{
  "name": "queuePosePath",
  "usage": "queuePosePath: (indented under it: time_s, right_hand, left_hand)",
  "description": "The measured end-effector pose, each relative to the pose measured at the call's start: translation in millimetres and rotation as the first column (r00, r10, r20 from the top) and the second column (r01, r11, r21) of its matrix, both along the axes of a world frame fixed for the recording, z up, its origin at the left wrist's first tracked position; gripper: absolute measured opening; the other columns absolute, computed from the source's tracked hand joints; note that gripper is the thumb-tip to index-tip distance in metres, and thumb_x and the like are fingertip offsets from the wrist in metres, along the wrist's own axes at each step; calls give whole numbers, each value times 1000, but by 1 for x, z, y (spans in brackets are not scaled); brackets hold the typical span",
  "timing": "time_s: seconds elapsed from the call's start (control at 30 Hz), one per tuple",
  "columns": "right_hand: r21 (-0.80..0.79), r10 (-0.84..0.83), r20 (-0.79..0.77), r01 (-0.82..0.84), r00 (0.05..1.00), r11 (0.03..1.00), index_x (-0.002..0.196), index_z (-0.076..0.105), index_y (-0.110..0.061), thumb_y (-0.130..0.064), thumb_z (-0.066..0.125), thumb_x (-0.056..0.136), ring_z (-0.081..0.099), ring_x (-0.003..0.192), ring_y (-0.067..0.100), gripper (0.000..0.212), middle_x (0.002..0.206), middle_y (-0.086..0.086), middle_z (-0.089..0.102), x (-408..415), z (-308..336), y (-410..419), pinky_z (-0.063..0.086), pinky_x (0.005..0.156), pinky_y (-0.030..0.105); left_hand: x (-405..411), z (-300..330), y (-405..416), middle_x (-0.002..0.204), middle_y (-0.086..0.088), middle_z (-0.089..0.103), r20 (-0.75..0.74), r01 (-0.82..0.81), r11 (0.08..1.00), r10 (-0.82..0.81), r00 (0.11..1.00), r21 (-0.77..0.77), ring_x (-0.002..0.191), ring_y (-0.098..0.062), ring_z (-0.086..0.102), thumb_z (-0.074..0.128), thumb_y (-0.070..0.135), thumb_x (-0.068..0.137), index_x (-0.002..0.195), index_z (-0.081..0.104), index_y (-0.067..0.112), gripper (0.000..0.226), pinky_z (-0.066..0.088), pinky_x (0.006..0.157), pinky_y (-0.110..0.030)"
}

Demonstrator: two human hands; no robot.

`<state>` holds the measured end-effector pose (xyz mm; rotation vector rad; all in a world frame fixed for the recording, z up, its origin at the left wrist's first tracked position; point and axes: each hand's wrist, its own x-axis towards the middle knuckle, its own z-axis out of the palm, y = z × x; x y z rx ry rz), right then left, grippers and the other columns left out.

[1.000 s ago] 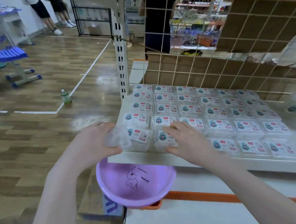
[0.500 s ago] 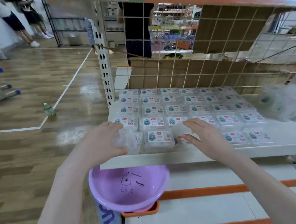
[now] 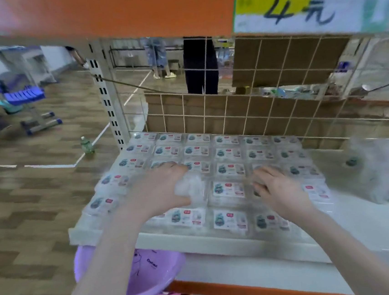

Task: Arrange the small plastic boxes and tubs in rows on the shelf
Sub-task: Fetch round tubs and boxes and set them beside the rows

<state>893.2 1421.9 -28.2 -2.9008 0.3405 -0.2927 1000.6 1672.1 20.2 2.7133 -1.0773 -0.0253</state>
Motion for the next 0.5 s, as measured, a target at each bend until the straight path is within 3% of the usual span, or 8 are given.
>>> queuePosePath:
  time_s: [0.07,0.2,0.4,0.5]
  right_hand:
    - [-1,19,-9,-19,1000,1000,128,53,-19,-31,46,96,45,118,20,35,131,-1,50,2,-3,-11,36,93,29]
    - [-8,44,-16,-44,999,999,130,52,-18,-34,44,96,43,120,19,38,134,0,47,4,-9,-23,34,95,28]
    - [2,69,73,-70,995,998,117,63,-11,-25,56,91,55,108,29,30,123,8,58,2,-12,-24,43,87,38]
    - [10,62,66,-63,996,998,121,61,-13,-27,54,92,52,112,27,33,127,6,55,3,-13,-25,40,91,38]
  left_hand:
    - [-3,-2,-18,139,7,43,22,0,1000,0,1000,1,124,-15,42,67,45,78,140,38,28,71,35,80,-24]
    - [-9,-13,-41,134,2,48,-19,27,1000,-27,999,-9,121,-19,46,70,41,76,137,42,27,69,41,95,-32]
    - [-8,-23,-41,138,4,43,-29,44,996,-42,999,72,124,-18,43,69,49,74,143,33,28,80,40,97,-33]
    - [-6,-18,-40,135,2,49,-26,96,993,-95,995,66,121,-17,46,68,42,76,139,40,26,71,40,93,-29]
